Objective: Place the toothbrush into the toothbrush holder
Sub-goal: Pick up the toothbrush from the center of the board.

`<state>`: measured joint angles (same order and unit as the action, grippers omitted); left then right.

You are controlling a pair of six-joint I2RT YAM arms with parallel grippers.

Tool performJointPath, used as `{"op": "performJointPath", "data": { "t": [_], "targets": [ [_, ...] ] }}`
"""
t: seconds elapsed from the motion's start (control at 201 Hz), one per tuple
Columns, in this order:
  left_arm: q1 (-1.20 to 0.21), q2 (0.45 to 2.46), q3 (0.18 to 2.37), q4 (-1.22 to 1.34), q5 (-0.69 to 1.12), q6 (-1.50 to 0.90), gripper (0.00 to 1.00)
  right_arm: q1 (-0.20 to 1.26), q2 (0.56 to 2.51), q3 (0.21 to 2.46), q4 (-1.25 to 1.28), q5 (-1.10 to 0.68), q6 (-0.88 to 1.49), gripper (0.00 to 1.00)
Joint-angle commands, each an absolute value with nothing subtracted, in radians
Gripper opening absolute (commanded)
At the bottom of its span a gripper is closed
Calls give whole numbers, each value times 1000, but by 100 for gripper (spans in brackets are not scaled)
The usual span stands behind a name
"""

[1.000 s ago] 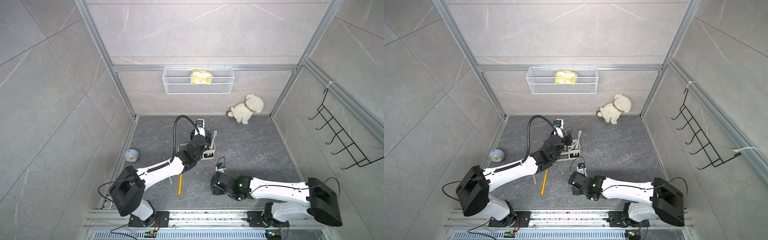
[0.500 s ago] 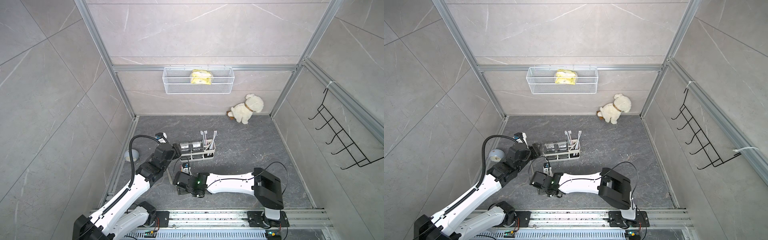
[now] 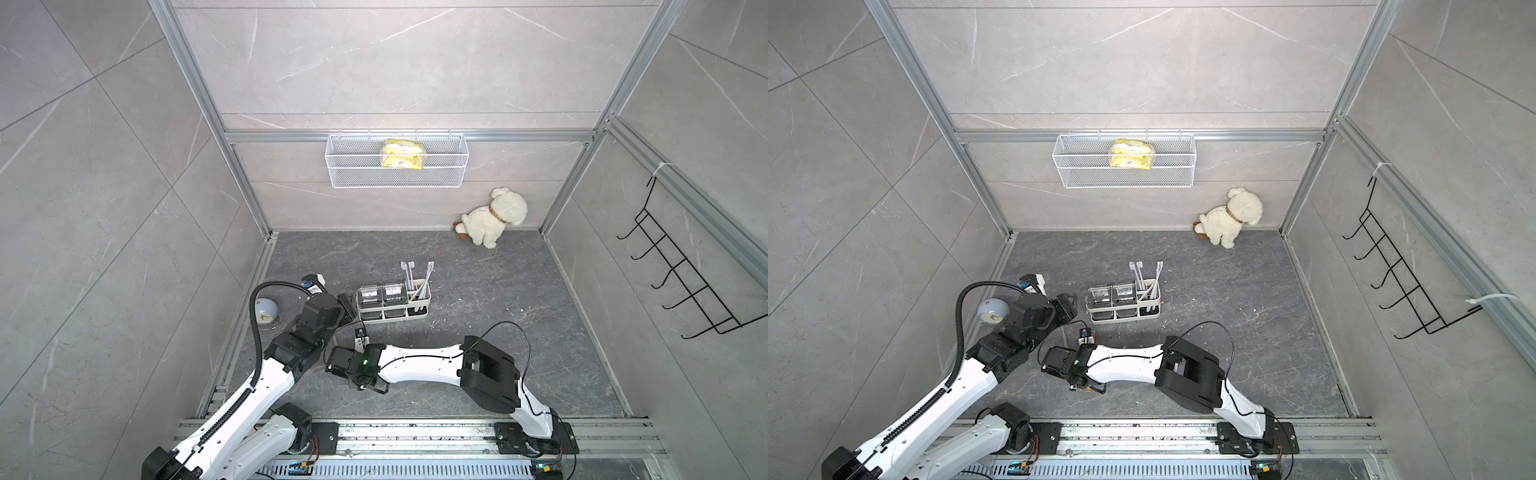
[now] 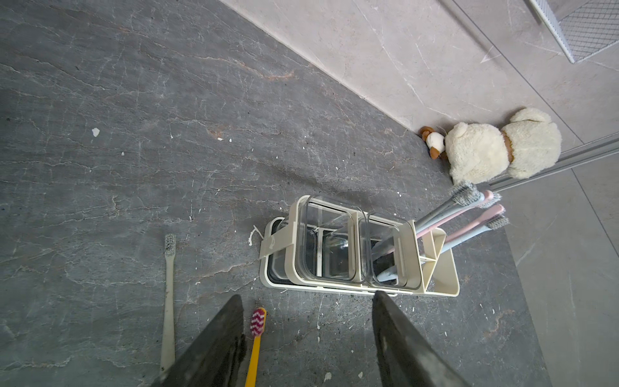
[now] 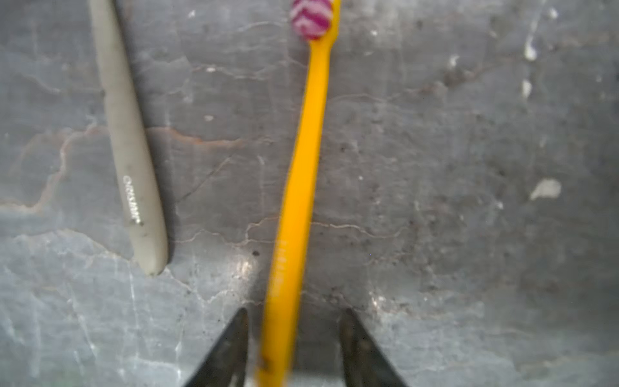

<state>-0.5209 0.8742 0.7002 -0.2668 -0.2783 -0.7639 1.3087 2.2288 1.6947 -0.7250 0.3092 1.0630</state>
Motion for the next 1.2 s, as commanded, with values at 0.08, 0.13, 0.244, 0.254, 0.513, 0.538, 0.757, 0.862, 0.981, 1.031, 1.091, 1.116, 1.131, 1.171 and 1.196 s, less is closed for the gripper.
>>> {"op": "performJointPath", "data": {
  "t": [0.08, 0.13, 0.244, 0.254, 0.513, 0.538, 0.757, 0.862, 0.981, 1.031, 1.091, 1.116, 1.131, 1.171, 1.196],
  "targets": [
    [-512, 830, 692, -274, -268, -768, 62, 1308, 2224, 1580, -771, 342, 1057, 24],
    [-513, 834, 697, -276, -257, -767, 62, 1307, 2167, 1488, -726, 347, 1054, 20],
    [-513, 849, 707, -275, -227, -774, 62, 1308, 1987, 1207, -592, 344, 1072, 13],
    [-513, 850, 707, -274, -226, -776, 61, 1307, 1971, 1188, -581, 344, 1075, 13],
    [-560, 918, 710, -184, -162, -816, 61, 1307, 1588, 724, -470, 362, 1142, 9],
    [-585, 932, 718, -179, -176, -818, 61, 1307, 1562, 702, -471, 368, 1145, 9],
    [-819, 1163, 849, -117, -253, -819, 67, 1307, 1358, 575, -394, 391, 1112, 8],
    [-884, 1275, 894, -69, -241, -837, 72, 1306, 1290, 558, -370, 385, 1071, 7],
    [-933, 1362, 915, -9, -231, -866, 77, 1306, 1225, 548, -364, 383, 1027, 7],
    [-942, 1396, 922, 12, -214, -880, 79, 1307, 1191, 542, -362, 383, 1025, 7],
    [-952, 1429, 928, 37, -194, -895, 82, 1306, 1151, 532, -362, 385, 987, 7],
    [-954, 1442, 930, 45, -188, -901, 83, 1306, 1132, 527, -362, 385, 981, 7],
    [-958, 1450, 931, 53, -184, -903, 83, 1306, 1121, 524, -362, 386, 978, 7],
    [-961, 1468, 932, 66, -176, -913, 85, 1307, 1094, 516, -360, 386, 971, 7],
    [-963, 1478, 934, 77, -167, -917, 85, 1307, 1074, 510, -356, 388, 966, 7]
  ]
}}
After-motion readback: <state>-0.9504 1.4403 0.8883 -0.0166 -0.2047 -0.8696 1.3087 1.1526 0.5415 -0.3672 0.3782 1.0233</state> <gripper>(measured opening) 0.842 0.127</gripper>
